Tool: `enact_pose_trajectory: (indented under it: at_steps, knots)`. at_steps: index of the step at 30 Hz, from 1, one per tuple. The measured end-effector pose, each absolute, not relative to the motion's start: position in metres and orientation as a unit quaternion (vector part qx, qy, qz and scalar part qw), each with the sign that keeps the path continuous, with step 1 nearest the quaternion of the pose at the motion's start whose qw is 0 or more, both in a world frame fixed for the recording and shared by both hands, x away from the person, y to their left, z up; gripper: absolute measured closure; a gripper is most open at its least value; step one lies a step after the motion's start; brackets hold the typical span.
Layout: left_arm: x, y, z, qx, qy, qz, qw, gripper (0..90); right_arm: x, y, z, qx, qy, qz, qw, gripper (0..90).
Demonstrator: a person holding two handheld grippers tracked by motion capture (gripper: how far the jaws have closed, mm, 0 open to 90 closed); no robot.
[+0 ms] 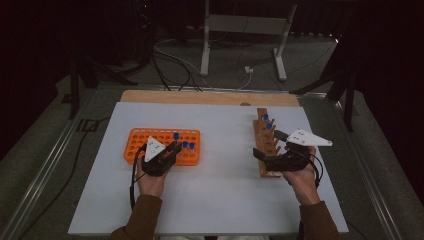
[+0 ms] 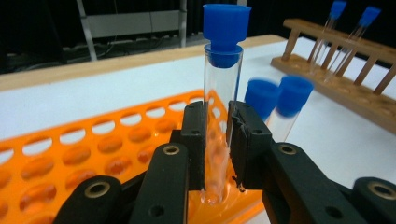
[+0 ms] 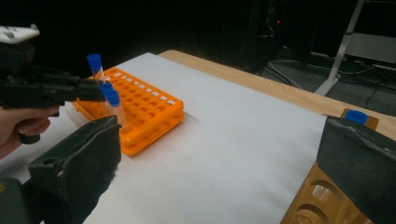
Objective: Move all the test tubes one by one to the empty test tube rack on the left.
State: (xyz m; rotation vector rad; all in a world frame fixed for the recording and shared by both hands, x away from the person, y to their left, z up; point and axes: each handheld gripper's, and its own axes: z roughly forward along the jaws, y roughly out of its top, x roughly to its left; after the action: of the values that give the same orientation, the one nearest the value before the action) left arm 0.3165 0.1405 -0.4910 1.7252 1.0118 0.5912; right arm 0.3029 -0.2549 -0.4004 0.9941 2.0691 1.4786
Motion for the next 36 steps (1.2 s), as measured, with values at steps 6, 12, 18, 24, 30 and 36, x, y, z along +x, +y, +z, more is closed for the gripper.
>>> enact_pose_trajectory:
  at_steps: [6, 12, 18, 24, 30, 36]
  knots:
    - [0.314, 0.141, -0.5, 0.737, 0.416, 0.241, 0.474, 78.0, 0.304, -0.258, -0.401, 0.361, 0.739, 0.531, 0.204, 0.0]
    - [0.315, 0.138, -0.501, 0.754, 0.413, 0.239, 0.451, 78.6, 0.305, -0.258, -0.403, 0.362, 0.741, 0.529, 0.202, 0.0]
    - [0.316, 0.133, -0.503, 0.762, 0.414, 0.243, 0.436, 78.6, 0.305, -0.258, -0.405, 0.365, 0.741, 0.527, 0.201, 0.0]
    - [0.316, 0.134, -0.502, 0.761, 0.415, 0.237, 0.439, 77.8, 0.306, -0.258, -0.405, 0.364, 0.741, 0.527, 0.2, 0.0]
    - [0.312, 0.138, -0.498, 0.753, 0.421, 0.226, 0.453, 59.5, 0.306, -0.26, -0.405, 0.368, 0.739, 0.529, 0.198, 0.0]
    - [0.301, 0.152, -0.484, 0.737, 0.422, 0.219, 0.481, 46.7, 0.307, -0.261, -0.405, 0.37, 0.737, 0.529, 0.199, 0.0]
